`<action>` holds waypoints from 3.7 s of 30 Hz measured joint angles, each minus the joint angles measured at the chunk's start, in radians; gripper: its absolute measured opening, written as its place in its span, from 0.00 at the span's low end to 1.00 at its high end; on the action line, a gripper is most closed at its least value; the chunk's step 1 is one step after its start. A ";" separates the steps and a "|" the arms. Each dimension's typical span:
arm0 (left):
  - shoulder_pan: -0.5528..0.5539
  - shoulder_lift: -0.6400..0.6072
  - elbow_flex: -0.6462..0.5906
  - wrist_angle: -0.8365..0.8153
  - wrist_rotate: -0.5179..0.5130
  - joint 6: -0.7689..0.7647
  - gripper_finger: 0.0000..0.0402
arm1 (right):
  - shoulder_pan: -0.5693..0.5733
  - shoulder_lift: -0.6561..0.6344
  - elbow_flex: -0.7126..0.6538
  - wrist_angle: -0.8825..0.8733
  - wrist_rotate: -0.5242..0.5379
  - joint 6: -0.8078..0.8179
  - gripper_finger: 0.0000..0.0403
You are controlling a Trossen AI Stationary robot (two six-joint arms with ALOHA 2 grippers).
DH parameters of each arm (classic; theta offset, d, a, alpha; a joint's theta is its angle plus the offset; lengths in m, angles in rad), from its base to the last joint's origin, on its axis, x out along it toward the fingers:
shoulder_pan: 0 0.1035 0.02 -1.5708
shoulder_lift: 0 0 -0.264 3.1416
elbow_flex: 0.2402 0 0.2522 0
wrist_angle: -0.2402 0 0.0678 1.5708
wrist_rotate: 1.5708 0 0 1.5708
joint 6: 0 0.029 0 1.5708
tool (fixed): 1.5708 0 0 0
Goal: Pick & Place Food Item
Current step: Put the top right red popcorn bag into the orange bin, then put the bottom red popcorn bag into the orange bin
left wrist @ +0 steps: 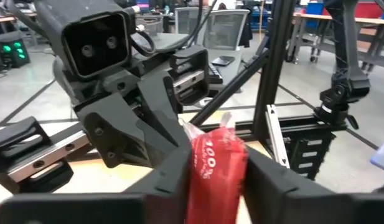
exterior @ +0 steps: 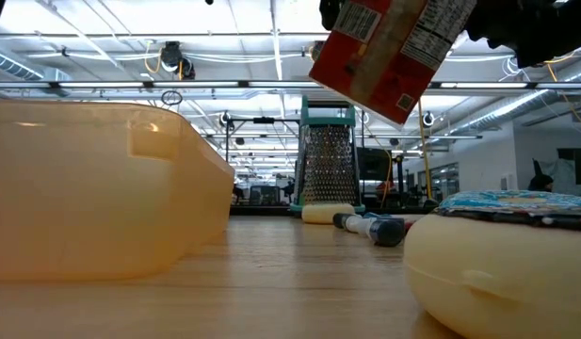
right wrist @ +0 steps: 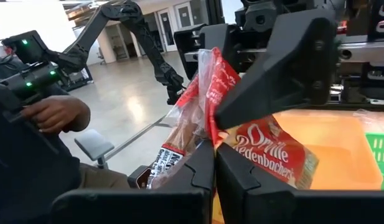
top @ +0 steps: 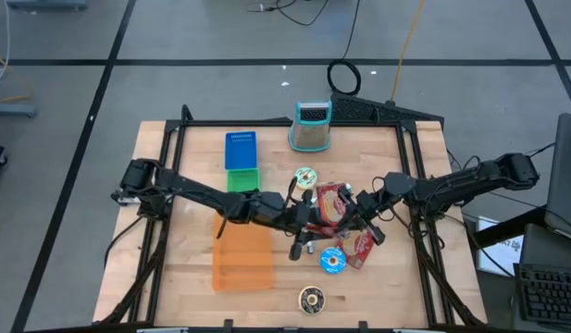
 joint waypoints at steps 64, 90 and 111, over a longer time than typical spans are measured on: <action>-0.405 -0.462 -0.996 0.474 -0.598 -0.032 0.12 | -0.139 -0.097 -0.001 -0.059 0.054 -0.065 0.31; -0.384 -0.461 -0.996 0.471 -0.555 -0.339 0.55 | -0.139 -0.097 -0.023 -0.058 0.051 -0.054 0.33; -0.327 -0.525 -0.995 0.717 -0.542 -0.396 0.67 | -0.030 -0.124 -0.002 -0.195 0.117 -0.085 0.36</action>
